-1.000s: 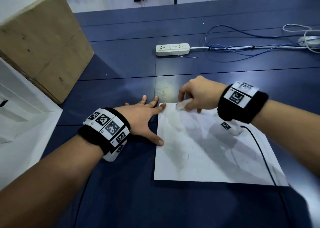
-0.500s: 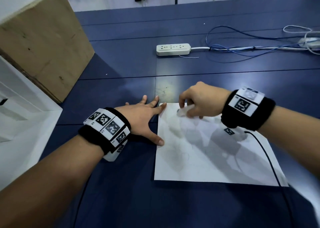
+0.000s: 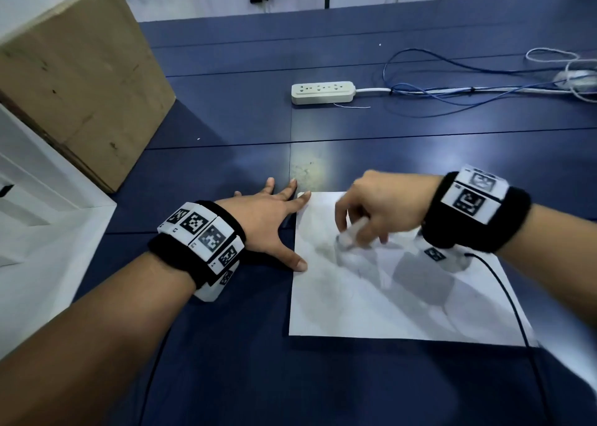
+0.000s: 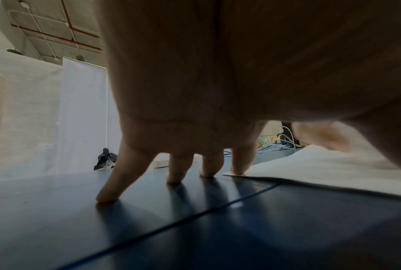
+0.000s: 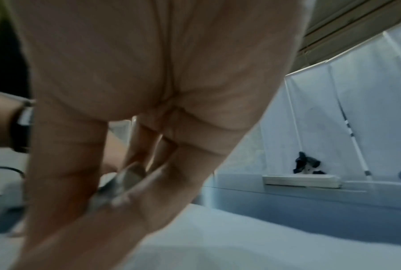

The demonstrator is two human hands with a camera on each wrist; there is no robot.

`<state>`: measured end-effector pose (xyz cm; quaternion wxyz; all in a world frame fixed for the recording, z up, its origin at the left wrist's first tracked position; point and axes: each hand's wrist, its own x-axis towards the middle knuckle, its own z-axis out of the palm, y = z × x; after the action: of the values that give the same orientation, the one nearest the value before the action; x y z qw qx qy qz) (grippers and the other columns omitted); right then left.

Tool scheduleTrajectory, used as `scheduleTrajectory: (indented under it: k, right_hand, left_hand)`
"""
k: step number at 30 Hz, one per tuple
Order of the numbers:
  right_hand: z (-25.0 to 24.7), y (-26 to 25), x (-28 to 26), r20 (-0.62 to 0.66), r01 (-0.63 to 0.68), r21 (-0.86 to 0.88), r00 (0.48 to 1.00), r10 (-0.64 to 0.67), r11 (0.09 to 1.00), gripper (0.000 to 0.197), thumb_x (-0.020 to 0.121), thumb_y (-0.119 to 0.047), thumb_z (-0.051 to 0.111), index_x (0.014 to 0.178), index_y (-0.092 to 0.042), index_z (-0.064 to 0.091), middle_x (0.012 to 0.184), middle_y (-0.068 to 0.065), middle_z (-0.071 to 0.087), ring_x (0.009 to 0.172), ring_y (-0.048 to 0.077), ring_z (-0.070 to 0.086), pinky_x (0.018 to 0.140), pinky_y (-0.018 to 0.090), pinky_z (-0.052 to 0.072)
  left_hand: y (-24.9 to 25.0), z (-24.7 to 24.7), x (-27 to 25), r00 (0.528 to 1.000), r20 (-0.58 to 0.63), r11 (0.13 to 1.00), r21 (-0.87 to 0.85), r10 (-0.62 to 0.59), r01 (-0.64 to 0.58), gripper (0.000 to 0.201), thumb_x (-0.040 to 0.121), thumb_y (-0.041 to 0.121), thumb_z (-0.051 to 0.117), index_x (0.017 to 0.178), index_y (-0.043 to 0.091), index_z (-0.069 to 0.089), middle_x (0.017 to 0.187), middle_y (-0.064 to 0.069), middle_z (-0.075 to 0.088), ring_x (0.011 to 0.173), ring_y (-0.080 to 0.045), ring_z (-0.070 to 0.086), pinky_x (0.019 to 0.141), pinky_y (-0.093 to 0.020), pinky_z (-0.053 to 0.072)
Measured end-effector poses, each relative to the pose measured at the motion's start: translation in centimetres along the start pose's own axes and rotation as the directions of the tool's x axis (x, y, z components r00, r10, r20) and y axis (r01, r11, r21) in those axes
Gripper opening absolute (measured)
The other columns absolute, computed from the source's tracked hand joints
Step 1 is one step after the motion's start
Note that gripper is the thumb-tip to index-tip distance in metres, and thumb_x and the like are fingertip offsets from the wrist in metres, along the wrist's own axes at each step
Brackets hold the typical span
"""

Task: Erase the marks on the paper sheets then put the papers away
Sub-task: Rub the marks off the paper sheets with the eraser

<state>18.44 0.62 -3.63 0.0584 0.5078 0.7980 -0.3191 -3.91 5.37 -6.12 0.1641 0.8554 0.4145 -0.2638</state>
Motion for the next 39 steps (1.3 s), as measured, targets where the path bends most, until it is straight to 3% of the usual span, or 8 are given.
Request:
scheduleTrajectory:
  k: [3,7,9,15,22,28,35,39]
  right_hand:
    - [0.4,-0.5,-0.3,0.053,0.008,-0.052,0.999,-0.005,0.999,0.016,0.078,-0.026,0.076,0.091,-0.021,0.068,0.071,-0.001,0.074,0.051,0.012,0.068,0.057,0.023,0.055]
    - [-0.9,1.3,2.1,-0.239,-0.105,-0.063,0.967,0.087,0.992,0.012,0.081,-0.028,0.071,0.088,-0.022,0.064,0.07,-0.001,0.073,0.049,0.01,0.068,0.066,0.037,0.06]
    - [-1.1,1.8,2.3,-0.287,-0.121,-0.035,0.952,0.106,0.992,0.009,0.081,-0.025,0.071,0.086,-0.022,0.063,0.07,-0.001,0.073,0.048,0.01,0.068,0.067,0.038,0.06]
    - [0.3,-0.4,-0.5,0.09,0.006,-0.043,0.996,-0.003,0.999,0.015,0.077,-0.018,0.076,0.089,-0.022,0.068,0.071,-0.001,0.075,0.051,0.012,0.069,0.056,0.022,0.056]
    - [-1.2,2.3,1.8,-0.29,-0.147,-0.013,0.947,0.137,0.989,0.011,0.078,-0.017,0.07,0.087,-0.022,0.065,0.071,-0.002,0.074,0.048,0.012,0.069,0.067,0.038,0.061]
    - [0.2,-0.1,-1.1,0.1,-0.003,-0.034,0.995,0.007,0.999,0.015,0.076,-0.018,0.075,0.089,-0.022,0.069,0.071,-0.002,0.075,0.051,0.011,0.069,0.055,0.018,0.052]
    - [-1.2,2.2,1.7,-0.253,-0.115,-0.029,0.962,0.105,0.993,0.011,0.08,-0.026,0.07,0.088,-0.022,0.064,0.07,-0.002,0.074,0.049,0.01,0.069,0.07,0.034,0.06]
    - [0.3,0.4,-0.9,0.002,0.008,0.024,1.0,-0.008,1.0,0.014,0.078,-0.024,0.074,0.09,-0.021,0.067,0.069,0.0,0.074,0.051,0.013,0.069,0.058,0.026,0.057]
  left_hand:
    - [0.0,0.1,0.1,1.0,0.001,1.0,-0.001,0.002,-0.002,0.135,0.053,0.088,0.064,0.153,0.04,-0.013,0.16,0.013,-0.025,0.148,-0.027,-0.02,0.108,-0.075,0.015]
    - [-0.1,0.1,0.1,1.0,-0.001,1.0,-0.003,0.009,-0.009,0.135,0.051,0.09,0.062,0.153,0.041,-0.012,0.16,0.012,-0.024,0.148,-0.028,-0.019,0.108,-0.075,0.015]
    - [-0.1,0.0,0.0,1.0,-0.003,1.0,-0.002,0.004,-0.004,0.135,0.052,0.09,0.063,0.153,0.041,-0.011,0.16,0.013,-0.024,0.149,-0.026,-0.019,0.109,-0.074,0.014]
    - [0.1,0.0,0.0,1.0,-0.003,1.0,0.011,-0.004,0.004,0.134,0.054,0.089,0.063,0.152,0.041,-0.014,0.16,0.013,-0.025,0.149,-0.025,-0.019,0.109,-0.073,0.015]
    - [0.0,-0.1,-0.1,1.0,-0.003,1.0,0.014,-0.003,0.003,0.134,0.052,0.09,0.062,0.152,0.042,-0.013,0.16,0.013,-0.023,0.149,-0.025,-0.018,0.109,-0.074,0.015]
    - [-0.1,0.0,0.0,1.0,-0.008,1.0,0.007,-0.004,0.004,0.135,0.052,0.089,0.063,0.152,0.042,-0.013,0.16,0.013,-0.024,0.149,-0.025,-0.018,0.11,-0.073,0.015]
    - [0.1,-0.1,-0.1,1.0,-0.015,1.0,0.016,0.002,-0.002,0.134,0.052,0.09,0.062,0.153,0.041,-0.012,0.16,0.013,-0.022,0.149,-0.025,-0.017,0.109,-0.073,0.016]
    - [0.0,-0.1,0.0,1.0,-0.011,1.0,0.023,-0.002,0.002,0.135,0.052,0.09,0.062,0.153,0.04,-0.012,0.161,0.012,-0.022,0.149,-0.025,-0.017,0.11,-0.073,0.016]
